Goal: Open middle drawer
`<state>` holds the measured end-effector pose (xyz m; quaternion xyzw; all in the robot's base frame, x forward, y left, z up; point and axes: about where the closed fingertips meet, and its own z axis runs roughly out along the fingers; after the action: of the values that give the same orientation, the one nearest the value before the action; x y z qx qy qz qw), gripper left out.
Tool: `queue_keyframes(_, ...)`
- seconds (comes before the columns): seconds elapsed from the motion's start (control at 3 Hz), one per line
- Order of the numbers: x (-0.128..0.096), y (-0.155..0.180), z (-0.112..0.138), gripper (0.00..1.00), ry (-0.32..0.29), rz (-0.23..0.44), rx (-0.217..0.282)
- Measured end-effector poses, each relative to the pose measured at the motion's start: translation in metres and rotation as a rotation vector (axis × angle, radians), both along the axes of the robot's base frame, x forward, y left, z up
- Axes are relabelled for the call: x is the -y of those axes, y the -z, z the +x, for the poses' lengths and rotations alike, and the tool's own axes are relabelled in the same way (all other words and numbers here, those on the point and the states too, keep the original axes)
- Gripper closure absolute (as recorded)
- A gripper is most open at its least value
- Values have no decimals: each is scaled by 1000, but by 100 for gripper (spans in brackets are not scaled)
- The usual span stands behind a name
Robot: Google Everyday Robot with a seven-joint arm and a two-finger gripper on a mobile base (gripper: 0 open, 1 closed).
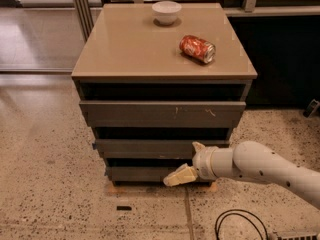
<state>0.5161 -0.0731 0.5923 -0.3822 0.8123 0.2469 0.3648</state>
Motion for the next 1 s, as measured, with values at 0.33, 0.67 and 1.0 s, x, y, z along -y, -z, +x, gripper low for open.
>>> queue_keyframes(0.33, -6, 12, 6, 0, 9, 25, -11)
queue_keyframes(0.67, -30, 29, 24, 0, -86, 91, -2)
queue_keyframes(1.0, -43, 53, 48, 0, -155, 103, -7)
